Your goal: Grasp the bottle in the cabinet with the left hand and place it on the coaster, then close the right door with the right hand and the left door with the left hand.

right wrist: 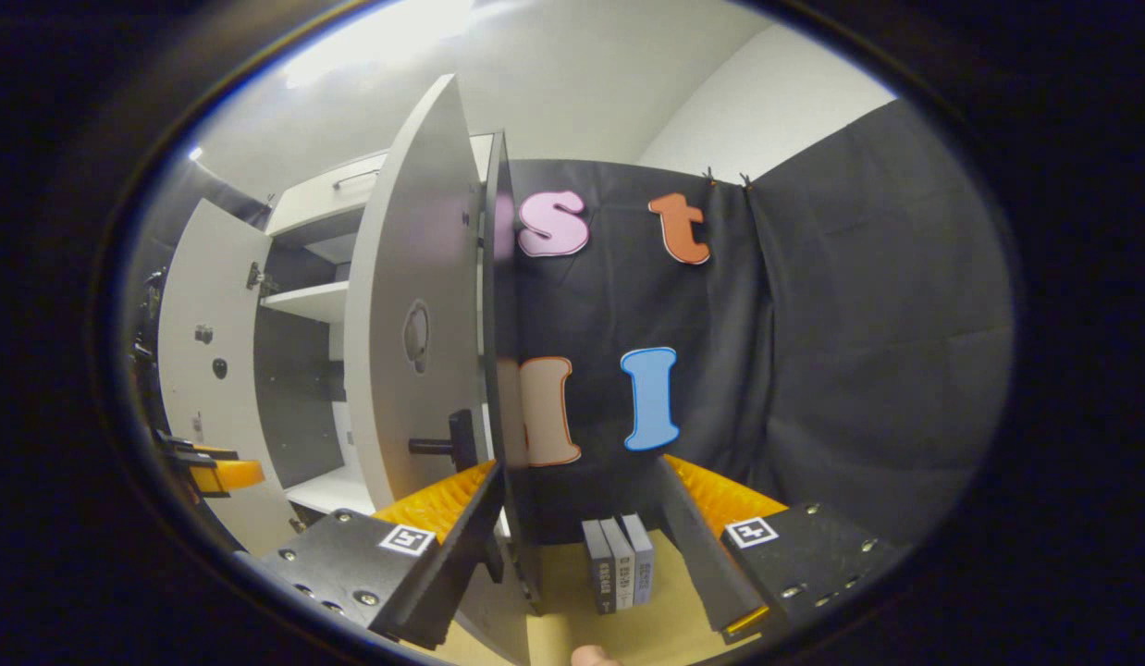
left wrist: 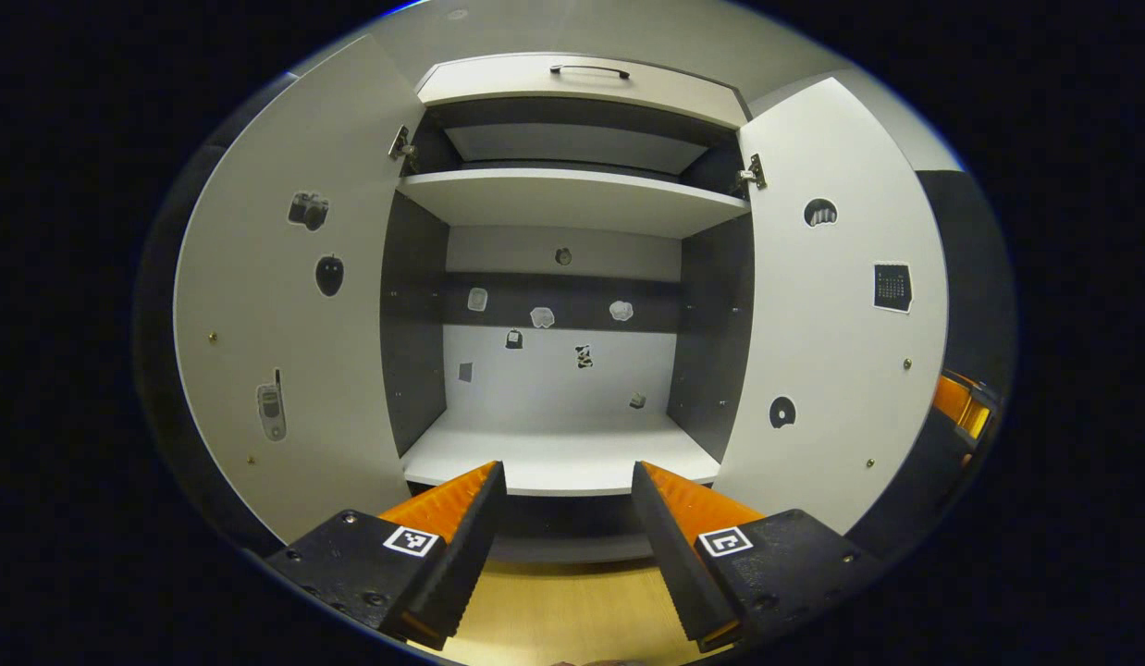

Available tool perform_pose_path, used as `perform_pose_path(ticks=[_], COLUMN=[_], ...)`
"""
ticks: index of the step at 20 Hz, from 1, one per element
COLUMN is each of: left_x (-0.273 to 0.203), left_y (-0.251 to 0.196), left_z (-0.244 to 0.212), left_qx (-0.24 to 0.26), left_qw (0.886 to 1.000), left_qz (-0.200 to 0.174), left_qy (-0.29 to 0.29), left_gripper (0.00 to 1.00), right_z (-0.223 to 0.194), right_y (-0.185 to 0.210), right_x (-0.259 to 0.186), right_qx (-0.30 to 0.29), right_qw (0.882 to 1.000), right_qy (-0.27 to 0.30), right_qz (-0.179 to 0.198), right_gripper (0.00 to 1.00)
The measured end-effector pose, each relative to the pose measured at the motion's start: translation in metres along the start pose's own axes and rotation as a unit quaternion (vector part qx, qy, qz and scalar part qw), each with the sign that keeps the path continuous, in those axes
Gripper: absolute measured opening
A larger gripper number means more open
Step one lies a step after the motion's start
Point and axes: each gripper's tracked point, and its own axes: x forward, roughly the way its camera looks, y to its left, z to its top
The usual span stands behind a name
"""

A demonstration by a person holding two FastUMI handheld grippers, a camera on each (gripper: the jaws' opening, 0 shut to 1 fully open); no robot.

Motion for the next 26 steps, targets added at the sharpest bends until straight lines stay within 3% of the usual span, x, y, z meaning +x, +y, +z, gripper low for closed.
perform_pose_path(ticks=[12, 20, 26], left_x=[-0.001, -0.009, -0.022], left_y=[-0.022, -0.023, -0.004], left_z=[0.009, 0.01, 0.001], left_qx=[0.004, 0.001, 0.001], left_qw=[0.999, 0.999, 1.0], left_qz=[-0.033, -0.039, -0.017], left_qy=[-0.009, -0.011, -0.004], left_gripper=[0.87, 0.87, 0.87], right_z=[0.0, -0.004, -0.011], right_y=[0.01, 0.055, 0.094], right_x=[-0.001, -0.004, -0.002], right_qx=[-0.007, 0.002, 0.017], right_qw=[1.0, 0.998, 0.993], right_qy=[-0.002, 0.005, 0.019], right_qz=[0.005, 0.065, 0.114], right_gripper=[0.98, 0.98, 0.98])
